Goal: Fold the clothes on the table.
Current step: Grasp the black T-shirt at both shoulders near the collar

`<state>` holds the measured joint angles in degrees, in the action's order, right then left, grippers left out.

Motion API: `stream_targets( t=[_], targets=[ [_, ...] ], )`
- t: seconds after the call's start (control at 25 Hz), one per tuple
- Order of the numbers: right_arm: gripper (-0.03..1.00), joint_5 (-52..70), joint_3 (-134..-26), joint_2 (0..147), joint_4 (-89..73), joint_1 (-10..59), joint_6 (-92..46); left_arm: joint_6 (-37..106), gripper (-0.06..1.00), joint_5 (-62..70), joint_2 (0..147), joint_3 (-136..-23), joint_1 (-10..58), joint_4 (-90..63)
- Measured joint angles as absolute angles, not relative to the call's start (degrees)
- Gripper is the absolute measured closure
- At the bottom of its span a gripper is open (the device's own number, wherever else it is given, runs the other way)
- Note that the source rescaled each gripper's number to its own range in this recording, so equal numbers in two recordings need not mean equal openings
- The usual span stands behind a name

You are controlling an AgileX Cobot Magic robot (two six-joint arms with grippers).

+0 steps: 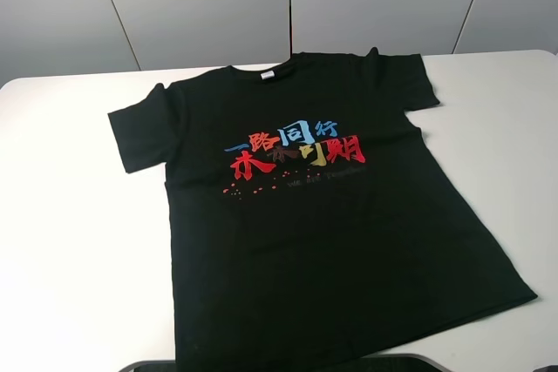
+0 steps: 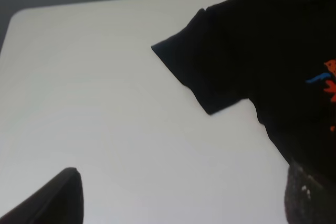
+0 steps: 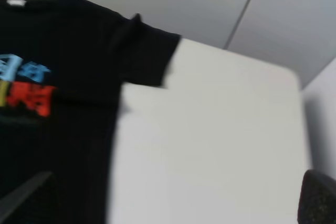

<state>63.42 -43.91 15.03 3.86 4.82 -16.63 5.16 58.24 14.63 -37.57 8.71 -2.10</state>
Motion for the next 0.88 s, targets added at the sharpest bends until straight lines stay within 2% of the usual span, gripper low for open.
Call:
stream_targets(
  t=[0.24, 0.4, 0.52, 0.68, 0.88],
  targets=[
    [-0.01, 65.32, -59.49, 37.43, 18.45, 16.42, -19.53, 13.78, -0.06, 55.74, 31.75, -47.23, 8.71, -2.62],
    [-0.01, 67.14, -65.73, 53.01, 30.07, 30.47, -19.53, 20.37, -0.06, 56.34, 44.38, -53.34, 9.19, -4.07],
    [0.00, 67.32, -66.74, 63.46, 36.99, 37.64, -18.33, 23.08, -0.05, 58.00, 53.47, -57.41, 11.47, -4.61],
    [0.04, 64.16, -66.74, 74.59, 36.21, 42.44, -18.02, 29.09, -0.05, 60.31, 62.66, -60.49, 15.58, -5.10],
    [0.08, 63.25, -66.74, 83.72, 29.90, 42.92, -20.33, 32.93, -0.05, 58.54, 71.07, -60.73, 19.44, -5.85]
  ],
)
